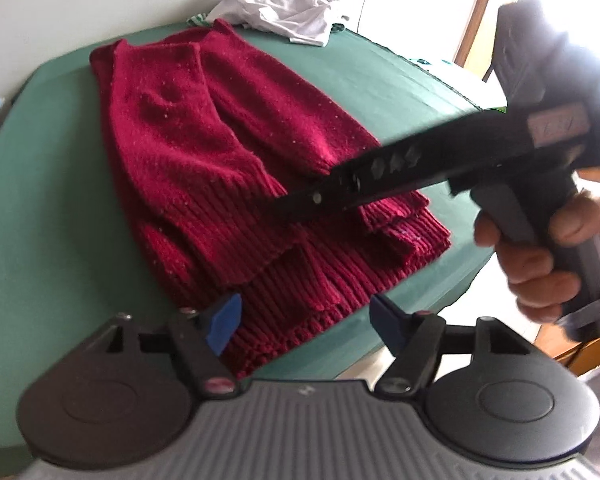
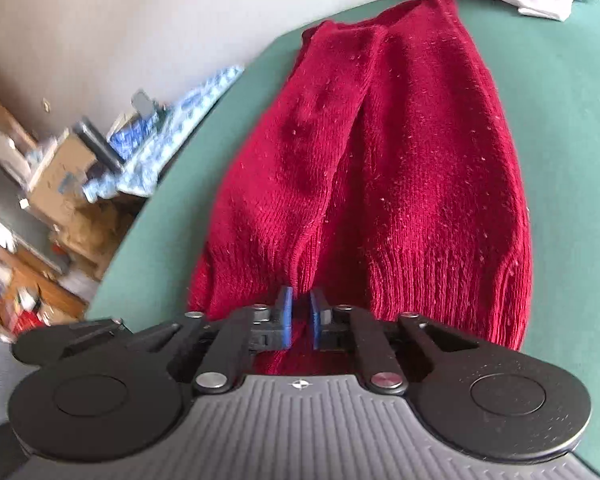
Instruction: Fold clothes
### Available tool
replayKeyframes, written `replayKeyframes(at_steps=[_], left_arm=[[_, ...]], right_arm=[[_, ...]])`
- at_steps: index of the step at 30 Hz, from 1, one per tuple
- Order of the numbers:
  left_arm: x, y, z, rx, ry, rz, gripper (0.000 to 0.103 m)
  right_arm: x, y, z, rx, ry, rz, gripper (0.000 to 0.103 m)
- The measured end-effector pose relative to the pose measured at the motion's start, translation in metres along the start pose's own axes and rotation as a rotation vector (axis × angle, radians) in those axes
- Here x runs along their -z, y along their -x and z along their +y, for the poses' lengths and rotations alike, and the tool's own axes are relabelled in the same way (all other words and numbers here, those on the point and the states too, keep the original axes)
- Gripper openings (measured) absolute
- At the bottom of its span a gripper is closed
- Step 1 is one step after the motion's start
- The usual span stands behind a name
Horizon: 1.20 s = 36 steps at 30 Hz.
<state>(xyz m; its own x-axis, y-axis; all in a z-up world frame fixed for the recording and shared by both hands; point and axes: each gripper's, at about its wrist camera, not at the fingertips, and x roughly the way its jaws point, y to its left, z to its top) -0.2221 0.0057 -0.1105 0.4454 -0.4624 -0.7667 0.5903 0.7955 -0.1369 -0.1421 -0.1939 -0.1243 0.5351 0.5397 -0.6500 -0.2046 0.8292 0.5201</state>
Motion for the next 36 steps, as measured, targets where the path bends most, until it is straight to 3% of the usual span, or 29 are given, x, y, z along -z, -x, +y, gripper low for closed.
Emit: replayKeyframes(at_steps=[1, 4, 7, 10, 15, 19, 22, 24, 27, 29, 31, 36], left_arm=[[0.002, 0.002, 0.0, 0.004, -0.002, -0.001, 0.072], [0.009, 0.001, -0.001, -0.019, -0.028, 0.021, 0.072], [0.012, 0.0, -0.009, -0.044, -0.095, 0.031, 0.073], [0.011, 0.01, -0.011, -0.061, -0.139, 0.049, 0.071], [-0.01, 0.039, -0.001, -0.093, -0.143, -0.049, 0.071], [-0.034, 0.011, 0.005, -0.09, -0.138, -0.073, 0.068], [-0.032, -0.026, 0.009, -0.093, -0.128, 0.015, 0.054], [-0.02, -0.026, 0.004, -0.11, -0.171, -0.012, 0.058], [-0.01, -0.016, -0.004, -0.105, -0.194, 0.009, 0.06], [-0.003, -0.005, -0.006, -0.075, -0.167, 0.014, 0.064], [0.005, 0.007, -0.006, -0.047, -0.117, 0.013, 0.069], [0.024, 0.027, 0.021, -0.065, 0.128, -0.017, 0.07]], right_arm=[[0.0, 0.007, 0.0, -0.011, -0.003, -0.026, 0.038], [0.0, 0.023, 0.008, -0.021, 0.047, -0.117, 0.037], [0.006, 0.004, 0.015, -0.054, 0.088, -0.055, 0.036], [0.014, -0.015, 0.017, -0.074, 0.116, 0.016, 0.028], [0.016, 0.003, 0.011, -0.11, 0.14, 0.029, 0.029], [0.018, 0.023, -0.008, -0.076, 0.07, -0.039, 0.03], [0.024, 0.039, -0.025, -0.034, 0.024, -0.075, 0.03], [0.025, 0.043, -0.032, 0.035, 0.029, -0.079, 0.03], [0.03, 0.057, -0.043, 0.067, 0.055, -0.061, 0.031], [0.034, 0.071, -0.046, 0.065, 0.066, -0.095, 0.038], [0.04, 0.085, -0.052, 0.092, 0.077, -0.128, 0.039], [0.047, 0.09, -0.072, 0.109, 0.044, -0.086, 0.039]])
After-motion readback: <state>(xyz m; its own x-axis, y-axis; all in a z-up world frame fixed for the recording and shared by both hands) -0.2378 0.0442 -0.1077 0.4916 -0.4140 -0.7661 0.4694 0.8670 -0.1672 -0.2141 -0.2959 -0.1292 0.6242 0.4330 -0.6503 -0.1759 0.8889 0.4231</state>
